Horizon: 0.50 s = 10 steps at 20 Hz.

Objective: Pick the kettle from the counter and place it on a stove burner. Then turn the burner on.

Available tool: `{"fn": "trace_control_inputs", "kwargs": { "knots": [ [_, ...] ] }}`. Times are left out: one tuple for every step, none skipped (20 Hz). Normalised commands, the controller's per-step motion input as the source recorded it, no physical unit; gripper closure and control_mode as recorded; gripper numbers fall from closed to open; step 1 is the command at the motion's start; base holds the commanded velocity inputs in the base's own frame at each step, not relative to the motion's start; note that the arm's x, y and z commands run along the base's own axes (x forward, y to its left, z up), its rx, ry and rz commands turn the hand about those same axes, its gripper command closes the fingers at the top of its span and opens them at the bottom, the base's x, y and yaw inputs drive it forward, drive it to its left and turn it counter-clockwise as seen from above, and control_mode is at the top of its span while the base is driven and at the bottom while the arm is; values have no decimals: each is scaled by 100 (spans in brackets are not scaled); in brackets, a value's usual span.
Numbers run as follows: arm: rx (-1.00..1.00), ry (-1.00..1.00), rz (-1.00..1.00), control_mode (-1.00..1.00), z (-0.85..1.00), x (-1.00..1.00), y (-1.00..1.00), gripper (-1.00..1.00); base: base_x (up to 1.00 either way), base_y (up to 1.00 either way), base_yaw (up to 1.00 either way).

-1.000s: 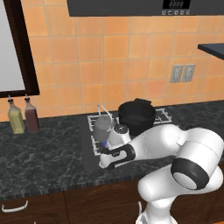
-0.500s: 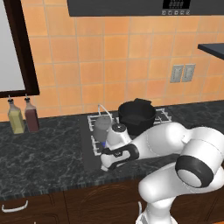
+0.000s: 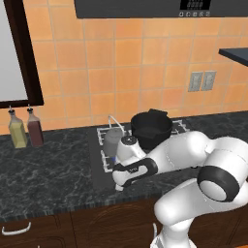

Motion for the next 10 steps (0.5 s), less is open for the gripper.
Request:
{"fn": "trace_control_inputs", "kwargs": {
  "knots": [
    [-14,-4,86,-100,-21,-6,6,100,0,0,0],
    [-13,-5,88,-100,-20,-5,0,100,0,0,0],
    [-10,-4,89,-100,-16,-8,0,100,0,0,0],
    [-10,-6,89,-100,-15,-7,0,100,0,0,0],
    [-9,-7,89,-100,-15,-7,0,100,0,0,0],
    [-9,-6,90,-100,-16,-6,0,100,0,0,0],
    [-9,-6,89,-100,-16,-11,0,100,0,0,0],
    [-10,-7,88,-100,-16,-16,0,100,0,0,0],
    [-11,-7,87,-100,-16,-18,0,100,0,0,0],
    [-13,-8,85,-100,-15,-22,0,100,0,0,0]
  ]
}}
